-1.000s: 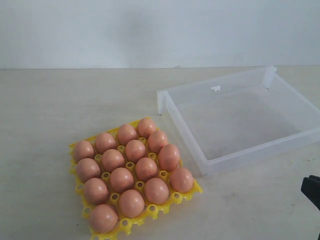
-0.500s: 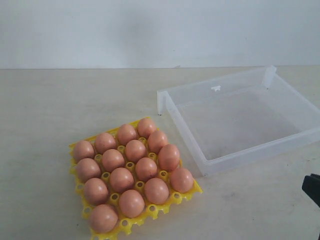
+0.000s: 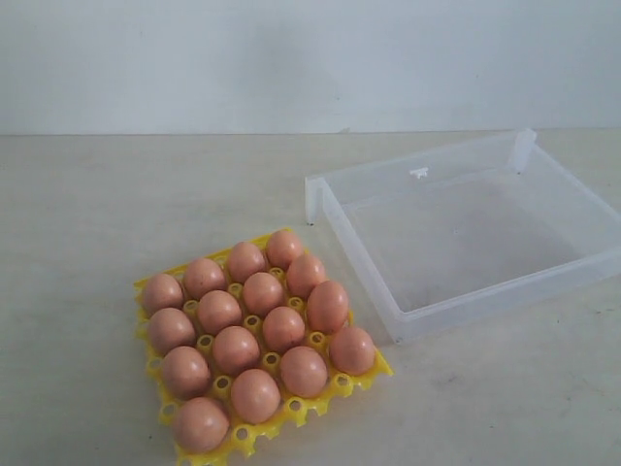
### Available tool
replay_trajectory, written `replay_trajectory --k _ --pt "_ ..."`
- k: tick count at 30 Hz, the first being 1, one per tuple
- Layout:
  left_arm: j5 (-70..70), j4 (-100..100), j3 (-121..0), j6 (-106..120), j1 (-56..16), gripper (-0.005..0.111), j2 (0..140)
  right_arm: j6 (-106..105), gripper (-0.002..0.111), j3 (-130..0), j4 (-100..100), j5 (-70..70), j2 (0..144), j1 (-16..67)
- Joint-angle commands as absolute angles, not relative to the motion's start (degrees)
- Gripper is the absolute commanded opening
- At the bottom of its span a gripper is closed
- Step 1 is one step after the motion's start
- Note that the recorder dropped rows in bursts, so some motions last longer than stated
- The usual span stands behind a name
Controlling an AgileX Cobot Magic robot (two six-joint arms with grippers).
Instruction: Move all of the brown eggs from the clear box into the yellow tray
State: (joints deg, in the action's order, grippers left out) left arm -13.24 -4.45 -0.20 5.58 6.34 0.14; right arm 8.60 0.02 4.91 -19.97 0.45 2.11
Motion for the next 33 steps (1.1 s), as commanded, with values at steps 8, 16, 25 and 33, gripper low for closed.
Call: replay_trajectory --k 8,16,25,33 --pt "-12.92 -4.34 0.00 5.40 6.07 0.004 0.00 2.00 0.000 0.00 3.52 -20.75 0.00 -2.15" --pt "-12.92 -4.34 0.00 5.40 6.07 0.004 0.00 2.71 0.000 0.00 3.25 -18.25 0.00 -2.25" --pt "-12.92 -4.34 0.00 5.40 6.07 0.004 0.00 2.71 0.000 0.00 3.36 -18.48 0.00 -2.25" --pt "-13.32 -4.25 0.00 5.40 0.45 0.004 0.00 2.71 0.000 0.00 3.36 -18.45 0.00 -2.25"
